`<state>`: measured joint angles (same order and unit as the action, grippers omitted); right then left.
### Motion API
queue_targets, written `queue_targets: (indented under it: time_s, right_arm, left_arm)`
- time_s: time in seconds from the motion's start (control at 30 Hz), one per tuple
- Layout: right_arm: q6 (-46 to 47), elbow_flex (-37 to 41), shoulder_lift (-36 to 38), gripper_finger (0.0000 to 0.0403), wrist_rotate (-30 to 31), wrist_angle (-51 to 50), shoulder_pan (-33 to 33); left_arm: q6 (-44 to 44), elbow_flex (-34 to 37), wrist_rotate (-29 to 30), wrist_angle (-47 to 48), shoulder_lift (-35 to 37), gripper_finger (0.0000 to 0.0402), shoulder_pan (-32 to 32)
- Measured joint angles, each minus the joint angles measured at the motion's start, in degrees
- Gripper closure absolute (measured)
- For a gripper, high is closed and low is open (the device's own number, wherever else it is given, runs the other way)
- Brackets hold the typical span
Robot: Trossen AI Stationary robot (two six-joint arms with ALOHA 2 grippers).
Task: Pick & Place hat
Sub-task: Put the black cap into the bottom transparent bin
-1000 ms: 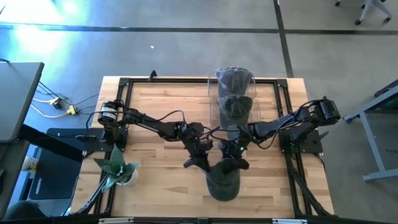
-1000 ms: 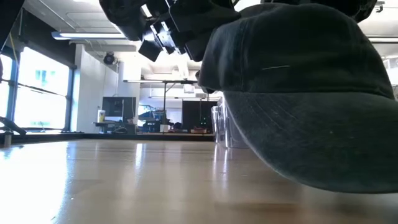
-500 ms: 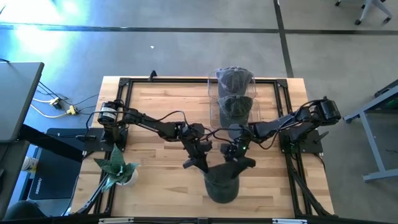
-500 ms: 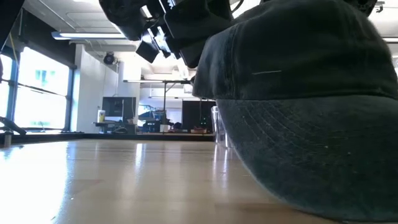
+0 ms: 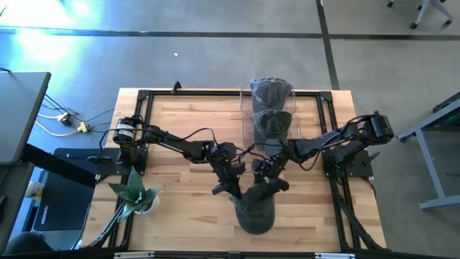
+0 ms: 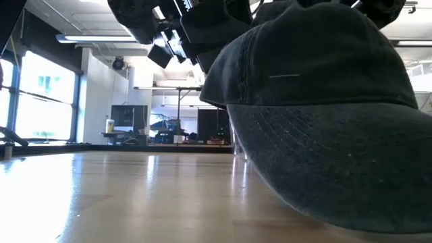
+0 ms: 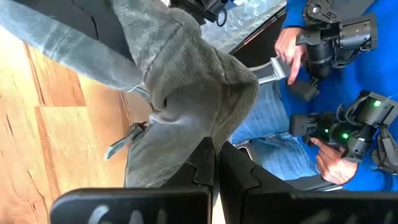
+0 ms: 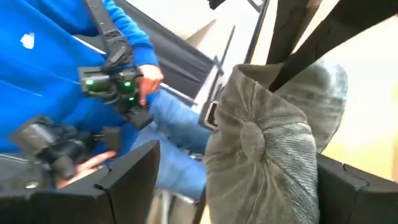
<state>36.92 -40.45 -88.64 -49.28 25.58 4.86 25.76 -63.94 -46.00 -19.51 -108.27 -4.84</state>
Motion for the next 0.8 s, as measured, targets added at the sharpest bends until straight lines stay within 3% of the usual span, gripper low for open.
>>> queue_targets:
  time_s: [0.23, 0.33, 0.47, 0.63, 0.8]
  right_arm:
    - [-7.95, 0.0, 0.0, 0.0089, 14.24, -0.14, 2.44]
    - [-11.22, 0.0, 0.0, 0.0089, 16.68, -0.85, 3.52]
    - [-11.23, 0.0, 0.0, 0.0103, 8.02, -0.87, 4.27]
    - [4.73, 0.0, 0.0, 0.0134, -11.56, 0.54, 2.65]
    - [7.89, 0.0, 0.0, 0.0144, -12.63, 1.78, 0.92]
  left_arm:
    - [0.0, 0.0, 0.07, 0.0, 0.0, 0.0401, 0.0]
    - [0.0, 0.0, 0.05, 0.0, 0.0, 0.0401, 0.0]
    - [0.02, 0.0, -0.05, 0.16, 0.0, 0.0401, 0.0]
    - [0.07, 0.0, -1.27, 0.28, 0.0, 0.0401, -0.02]
    - [0.21, 0.0, -1.9, 0.13, 0.0, 0.0401, 0.02]
